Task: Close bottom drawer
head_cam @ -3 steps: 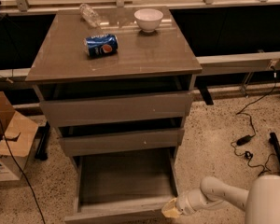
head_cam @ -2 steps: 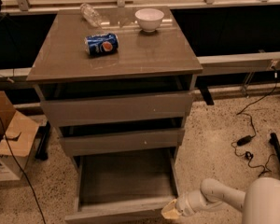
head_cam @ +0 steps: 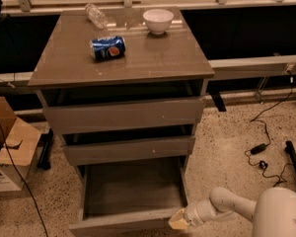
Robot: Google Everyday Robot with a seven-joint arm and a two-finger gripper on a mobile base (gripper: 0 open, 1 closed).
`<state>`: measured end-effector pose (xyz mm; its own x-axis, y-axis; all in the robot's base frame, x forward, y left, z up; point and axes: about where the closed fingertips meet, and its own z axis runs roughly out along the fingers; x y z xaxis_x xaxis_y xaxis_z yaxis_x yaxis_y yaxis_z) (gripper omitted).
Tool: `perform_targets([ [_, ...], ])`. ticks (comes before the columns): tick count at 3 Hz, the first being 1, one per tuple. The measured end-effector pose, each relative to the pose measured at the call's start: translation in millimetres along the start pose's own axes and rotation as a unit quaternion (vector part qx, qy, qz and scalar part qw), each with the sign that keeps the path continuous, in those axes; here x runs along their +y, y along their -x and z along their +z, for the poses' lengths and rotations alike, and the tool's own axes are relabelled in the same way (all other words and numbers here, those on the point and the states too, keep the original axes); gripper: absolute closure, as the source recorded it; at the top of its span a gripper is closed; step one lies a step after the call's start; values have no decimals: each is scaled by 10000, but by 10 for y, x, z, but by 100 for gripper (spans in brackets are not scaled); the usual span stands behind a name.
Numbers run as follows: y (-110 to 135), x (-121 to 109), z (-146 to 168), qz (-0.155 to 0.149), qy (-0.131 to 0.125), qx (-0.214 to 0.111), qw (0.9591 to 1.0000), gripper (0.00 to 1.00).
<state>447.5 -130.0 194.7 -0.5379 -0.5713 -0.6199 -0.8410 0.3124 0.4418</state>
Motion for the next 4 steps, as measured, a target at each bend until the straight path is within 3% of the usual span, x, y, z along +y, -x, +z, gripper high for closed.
perform_targets([
  [1,218,29,351,-174,457,-121,9987,100],
  [2,219,28,351,-174,456,-122,9987,100],
  [3,311,-60,392,-214,107,-460,9987,100],
  [4,569,-305,541,-580,-265,-739,9952,100],
])
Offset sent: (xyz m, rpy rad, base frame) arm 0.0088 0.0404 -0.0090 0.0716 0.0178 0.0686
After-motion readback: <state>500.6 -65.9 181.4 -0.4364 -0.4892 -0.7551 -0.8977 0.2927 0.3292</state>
